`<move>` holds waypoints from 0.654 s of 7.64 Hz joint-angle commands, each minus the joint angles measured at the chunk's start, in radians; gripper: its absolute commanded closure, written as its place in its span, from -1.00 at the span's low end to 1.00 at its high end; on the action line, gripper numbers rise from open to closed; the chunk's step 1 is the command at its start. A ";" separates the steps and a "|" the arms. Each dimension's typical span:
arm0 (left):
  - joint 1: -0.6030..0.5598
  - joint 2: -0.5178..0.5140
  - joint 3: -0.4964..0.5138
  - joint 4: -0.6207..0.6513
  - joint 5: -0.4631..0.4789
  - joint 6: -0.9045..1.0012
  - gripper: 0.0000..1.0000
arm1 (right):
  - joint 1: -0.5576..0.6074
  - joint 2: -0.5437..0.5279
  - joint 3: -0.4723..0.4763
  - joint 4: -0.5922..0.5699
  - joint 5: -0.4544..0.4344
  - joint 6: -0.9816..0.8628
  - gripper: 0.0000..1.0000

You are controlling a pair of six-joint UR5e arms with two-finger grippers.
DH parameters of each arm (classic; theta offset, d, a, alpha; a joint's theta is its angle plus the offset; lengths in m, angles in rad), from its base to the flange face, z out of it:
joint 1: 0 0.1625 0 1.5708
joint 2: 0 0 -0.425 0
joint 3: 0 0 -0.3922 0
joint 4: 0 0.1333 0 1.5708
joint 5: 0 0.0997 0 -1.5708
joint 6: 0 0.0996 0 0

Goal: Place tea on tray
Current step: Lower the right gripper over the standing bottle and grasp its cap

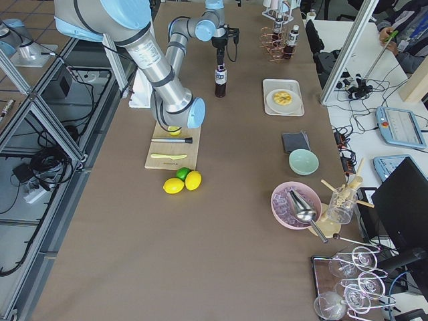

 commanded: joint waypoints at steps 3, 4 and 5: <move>-0.001 0.000 -0.007 0.000 -0.037 -0.008 -0.94 | -0.011 0.011 -0.017 -0.022 0.008 -0.002 -0.45; -0.009 0.000 -0.007 0.000 -0.041 -0.008 -0.94 | -0.009 0.026 -0.007 -0.070 0.008 -0.004 -0.40; -0.016 0.001 -0.007 0.000 -0.041 -0.007 -0.94 | -0.009 0.028 -0.007 -0.077 0.008 -0.007 -0.29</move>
